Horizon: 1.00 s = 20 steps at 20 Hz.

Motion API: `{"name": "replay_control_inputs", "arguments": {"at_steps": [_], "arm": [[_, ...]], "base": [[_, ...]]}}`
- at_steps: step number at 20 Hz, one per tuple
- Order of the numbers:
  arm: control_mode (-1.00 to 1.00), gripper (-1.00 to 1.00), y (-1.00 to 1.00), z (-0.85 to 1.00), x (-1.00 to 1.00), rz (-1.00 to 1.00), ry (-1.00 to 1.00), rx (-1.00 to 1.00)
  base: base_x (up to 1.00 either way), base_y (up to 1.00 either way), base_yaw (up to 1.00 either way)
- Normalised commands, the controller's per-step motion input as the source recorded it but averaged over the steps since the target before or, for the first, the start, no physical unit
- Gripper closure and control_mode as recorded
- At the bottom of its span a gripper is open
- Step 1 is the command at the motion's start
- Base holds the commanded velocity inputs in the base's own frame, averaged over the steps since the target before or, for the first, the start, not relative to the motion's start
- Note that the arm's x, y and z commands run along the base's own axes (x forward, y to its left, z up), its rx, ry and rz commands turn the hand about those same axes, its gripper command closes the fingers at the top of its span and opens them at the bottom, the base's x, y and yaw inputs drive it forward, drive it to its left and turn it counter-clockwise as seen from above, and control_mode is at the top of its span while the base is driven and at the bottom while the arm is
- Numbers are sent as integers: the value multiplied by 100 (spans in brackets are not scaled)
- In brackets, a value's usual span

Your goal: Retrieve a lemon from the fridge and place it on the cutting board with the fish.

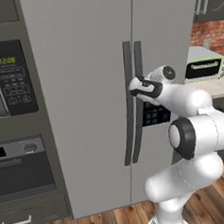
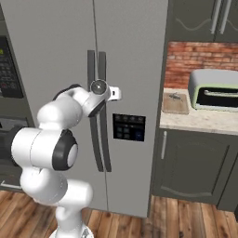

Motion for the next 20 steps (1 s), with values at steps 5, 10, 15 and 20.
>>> {"name": "replay_control_inputs", "arguments": {"at_steps": [5, 10, 15, 20], "arm": [[-100, 100, 11, 5, -45, 0, -5, -1], [-100, 100, -27, 36, -94, 0, 3, -1], [-100, 100, -65, 49, -100, 0, 19, 0], [-100, 100, -98, 34, -100, 0, 23, 5]], "base": [[0, 0, 0], [0, 0, 0], [0, 0, 0], [0, 0, 0]]}}
